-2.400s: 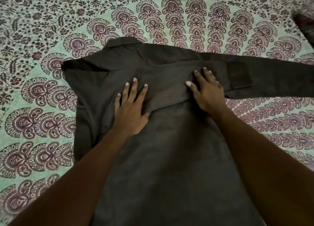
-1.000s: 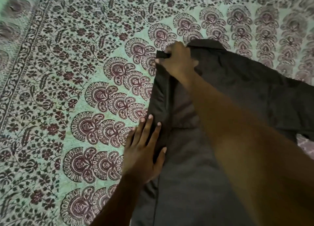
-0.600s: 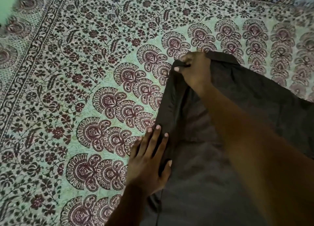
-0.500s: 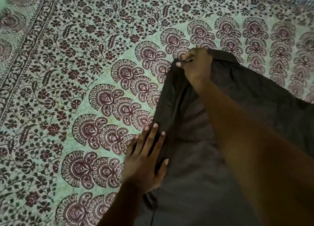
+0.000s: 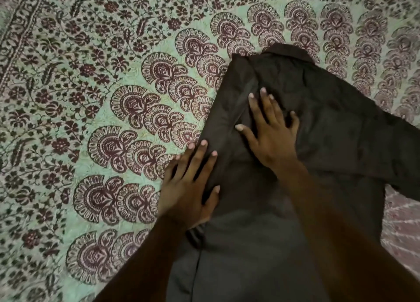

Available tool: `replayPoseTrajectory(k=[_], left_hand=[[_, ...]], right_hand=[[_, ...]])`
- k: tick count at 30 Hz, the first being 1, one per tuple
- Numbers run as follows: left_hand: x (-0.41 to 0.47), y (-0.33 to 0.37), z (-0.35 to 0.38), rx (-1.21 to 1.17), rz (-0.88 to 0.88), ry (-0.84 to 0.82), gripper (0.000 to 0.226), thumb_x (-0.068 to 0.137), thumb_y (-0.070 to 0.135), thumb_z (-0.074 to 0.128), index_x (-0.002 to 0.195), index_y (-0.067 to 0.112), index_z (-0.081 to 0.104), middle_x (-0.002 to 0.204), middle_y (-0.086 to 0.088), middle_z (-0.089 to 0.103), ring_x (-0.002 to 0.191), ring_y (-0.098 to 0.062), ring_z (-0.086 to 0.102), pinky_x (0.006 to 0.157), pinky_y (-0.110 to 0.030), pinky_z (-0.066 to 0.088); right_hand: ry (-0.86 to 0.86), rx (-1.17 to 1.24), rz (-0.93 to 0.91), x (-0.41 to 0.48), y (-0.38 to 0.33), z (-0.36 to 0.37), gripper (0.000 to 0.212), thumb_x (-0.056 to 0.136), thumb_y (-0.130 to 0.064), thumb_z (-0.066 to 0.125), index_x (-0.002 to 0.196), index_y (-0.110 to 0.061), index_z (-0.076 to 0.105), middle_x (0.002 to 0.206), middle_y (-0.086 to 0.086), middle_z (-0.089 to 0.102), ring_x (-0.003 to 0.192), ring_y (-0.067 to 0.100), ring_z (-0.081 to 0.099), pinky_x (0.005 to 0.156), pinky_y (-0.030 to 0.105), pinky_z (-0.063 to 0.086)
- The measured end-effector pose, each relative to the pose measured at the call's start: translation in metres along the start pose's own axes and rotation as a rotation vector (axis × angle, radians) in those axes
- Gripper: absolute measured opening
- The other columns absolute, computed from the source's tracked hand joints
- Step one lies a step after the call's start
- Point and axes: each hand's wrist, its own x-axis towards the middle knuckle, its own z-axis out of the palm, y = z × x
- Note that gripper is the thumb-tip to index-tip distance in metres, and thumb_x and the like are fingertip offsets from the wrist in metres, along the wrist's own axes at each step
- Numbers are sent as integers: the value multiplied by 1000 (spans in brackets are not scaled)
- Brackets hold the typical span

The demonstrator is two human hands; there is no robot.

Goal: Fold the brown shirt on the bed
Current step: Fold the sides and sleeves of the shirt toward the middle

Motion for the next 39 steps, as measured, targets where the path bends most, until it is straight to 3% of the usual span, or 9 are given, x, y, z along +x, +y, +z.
replayPoseTrajectory(k=[9, 14, 17, 21, 24, 27, 30, 34, 39], left_hand=[[-17, 2, -7, -33, 33, -9, 67, 102, 55, 42, 160, 22, 35, 173, -2, 18, 157, -27, 24, 124, -49, 25], [-119, 5, -5, -102, 51, -24, 59, 107, 45, 37, 161, 21, 35, 174, -1, 16, 157, -26, 24, 124, -48, 24], [-199, 5, -4, -139, -3, -105, 63, 106, 46, 38, 164, 22, 27, 175, 2, 11, 159, -24, 19, 125, -49, 24], [-272, 11, -6, -194, 11, -150, 62, 107, 43, 37, 164, 21, 26, 175, 3, 8, 160, -22, 18, 125, -46, 23], [-303, 16, -10, -439, -48, -83, 49, 107, 27, 42, 155, 14, 45, 169, -1, 28, 154, -23, 32, 123, -39, 33], [-322, 24, -15, -684, -289, 58, 39, 105, 16, 46, 141, 8, 56, 146, -9, 53, 134, -23, 53, 112, -37, 46], [-329, 31, -19, -672, -434, 131, 30, 96, 9, 56, 125, 5, 63, 115, -13, 68, 101, -30, 66, 88, -29, 48], [-334, 35, -21, -679, -548, 116, 20, 90, 1, 71, 110, 4, 69, 96, -10, 73, 84, -31, 71, 76, -18, 42], [-341, 36, -16, -709, -552, 124, 29, 86, 2, 78, 113, 5, 69, 99, -10, 72, 84, -25, 69, 80, -30, 55]], right_hand=[[-145, 52, -51, -35, -41, -7, 76, 100, -72, 21, 165, -35, 7, 175, 3, 0, 161, 27, 2, 126, 59, 12], [-65, 90, -80, -65, -66, -26, 75, 104, -64, 28, 166, -25, 12, 174, 11, 1, 160, 33, 3, 126, 54, 12], [-181, 94, -199, -128, -86, -15, 76, 101, -68, 29, 165, -29, 16, 174, 7, 2, 160, 30, 5, 126, 55, 17], [-217, 154, 31, -194, -94, -3, 70, 104, -62, 37, 165, -35, 14, 174, 3, -3, 161, 29, -1, 128, 54, 12], [-197, 240, 142, -236, -114, -7, 64, 105, -52, 47, 159, -20, 36, 172, 12, 16, 159, 34, 13, 123, 53, 24], [-93, 365, 95, -294, -142, -6, 53, 98, -43, 59, 138, -8, 61, 145, 19, 53, 134, 41, 50, 106, 51, 48], [-125, 600, 254, -350, -162, -7, 42, 94, -33, 71, 126, -6, 66, 113, 13, 67, 100, 34, 68, 86, 46, 57], [-260, 747, 456, -405, -185, -12, 50, 87, -28, 81, 131, -17, 60, 75, -14, 65, 82, 20, 73, 78, 35, 57], [-335, 878, 664, -445, -186, 3, 53, 76, -25, 91, 107, -36, 50, 63, -2, 71, 70, 18, 73, 78, 42, 58]])
